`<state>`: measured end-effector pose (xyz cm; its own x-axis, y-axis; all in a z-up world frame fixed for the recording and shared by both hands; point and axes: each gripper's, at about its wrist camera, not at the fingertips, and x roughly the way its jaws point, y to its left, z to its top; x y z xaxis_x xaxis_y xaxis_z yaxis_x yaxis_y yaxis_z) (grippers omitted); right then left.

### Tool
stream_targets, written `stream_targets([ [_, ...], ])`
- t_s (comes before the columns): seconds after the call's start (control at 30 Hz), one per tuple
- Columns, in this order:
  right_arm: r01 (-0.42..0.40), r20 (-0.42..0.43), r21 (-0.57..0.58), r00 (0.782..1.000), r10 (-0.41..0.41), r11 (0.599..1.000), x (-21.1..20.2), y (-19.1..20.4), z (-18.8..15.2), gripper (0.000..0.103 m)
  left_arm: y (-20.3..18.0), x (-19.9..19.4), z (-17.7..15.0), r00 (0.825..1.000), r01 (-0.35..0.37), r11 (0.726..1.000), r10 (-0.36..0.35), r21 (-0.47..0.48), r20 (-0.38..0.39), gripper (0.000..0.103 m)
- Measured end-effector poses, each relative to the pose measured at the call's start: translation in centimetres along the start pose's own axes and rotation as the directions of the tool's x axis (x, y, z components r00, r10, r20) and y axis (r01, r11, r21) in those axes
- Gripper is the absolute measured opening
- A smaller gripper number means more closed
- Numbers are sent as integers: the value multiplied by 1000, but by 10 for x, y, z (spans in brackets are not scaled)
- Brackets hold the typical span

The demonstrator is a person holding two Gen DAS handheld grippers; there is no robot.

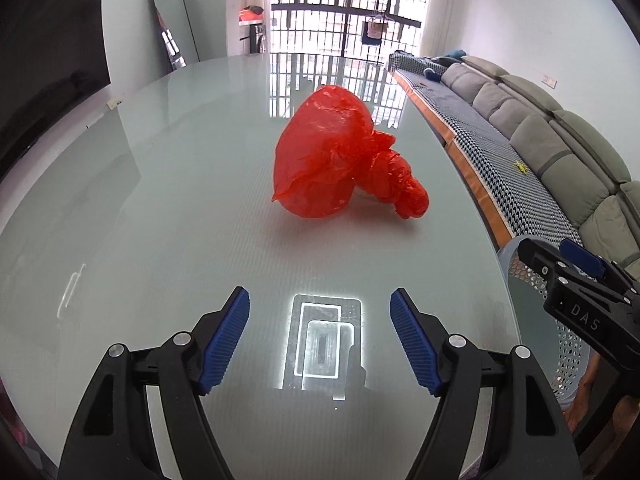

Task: Collect trash
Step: 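Move both open grippers back toward the red bag on the table, then grasp the pink wet-wipe packet with the right gripper while the left gripper approaches the red bag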

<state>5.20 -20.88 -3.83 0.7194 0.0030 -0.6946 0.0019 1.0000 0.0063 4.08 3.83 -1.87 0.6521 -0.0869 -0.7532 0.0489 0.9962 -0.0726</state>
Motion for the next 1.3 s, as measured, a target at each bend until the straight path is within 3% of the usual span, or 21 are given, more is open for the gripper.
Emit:
stream_targets([
  [0.4,-3,-23,-1,1000,2,1000,29,6,31,72,21,10,9,1000,-5,1000,5,-21,-15,72],
  [0.97,-28,-48,-127,999,22,992,78,52,82,72,46,18,28,1000,-7,997,5,-72,-18,72],
  [1.3,-50,-82,-162,996,37,985,89,72,79,72,64,15,32,999,-31,995,30,-94,-11,72],
])
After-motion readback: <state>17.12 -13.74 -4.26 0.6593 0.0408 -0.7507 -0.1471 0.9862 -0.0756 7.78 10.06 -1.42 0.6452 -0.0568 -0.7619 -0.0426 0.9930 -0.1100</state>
